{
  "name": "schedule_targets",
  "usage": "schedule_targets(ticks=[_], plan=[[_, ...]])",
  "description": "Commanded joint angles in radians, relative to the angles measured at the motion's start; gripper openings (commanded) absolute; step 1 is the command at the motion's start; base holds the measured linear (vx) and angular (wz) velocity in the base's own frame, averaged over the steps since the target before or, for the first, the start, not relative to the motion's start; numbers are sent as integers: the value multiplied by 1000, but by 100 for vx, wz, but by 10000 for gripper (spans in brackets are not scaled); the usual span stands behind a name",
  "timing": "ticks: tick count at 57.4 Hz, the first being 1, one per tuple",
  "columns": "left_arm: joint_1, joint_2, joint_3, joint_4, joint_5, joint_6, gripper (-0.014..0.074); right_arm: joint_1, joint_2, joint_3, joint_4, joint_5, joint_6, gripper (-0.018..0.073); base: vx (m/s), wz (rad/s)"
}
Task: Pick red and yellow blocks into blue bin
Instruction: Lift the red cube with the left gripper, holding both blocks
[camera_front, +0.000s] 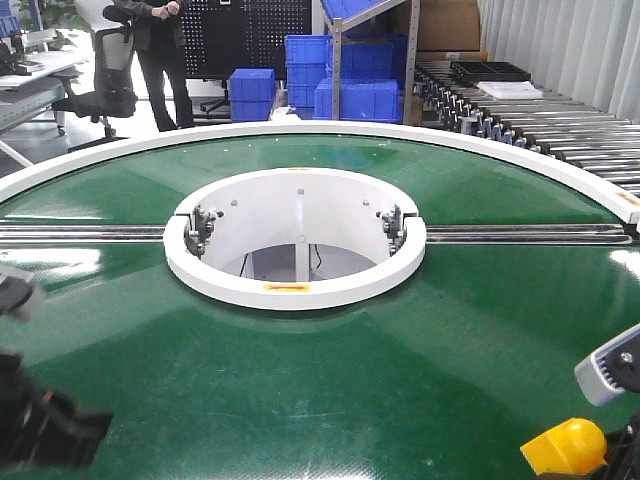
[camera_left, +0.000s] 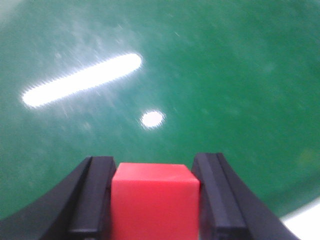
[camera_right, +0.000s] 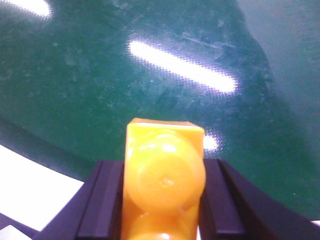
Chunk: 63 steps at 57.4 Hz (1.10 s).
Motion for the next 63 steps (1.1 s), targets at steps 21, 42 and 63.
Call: schedule_targets(ticks=[21,42,63], plan=[[-9,-273,83,-25,-22,-1,270,-3,-13,-28,9,-58,-5,260,0,0],[-8,-296,83,-25,-18,-3,270,-3,-13,-28,9,-55,-5,260,0,0],[-8,-296,83,-25,-18,-3,270,-3,-13,-28,9,-55,-5,260,0,0]])
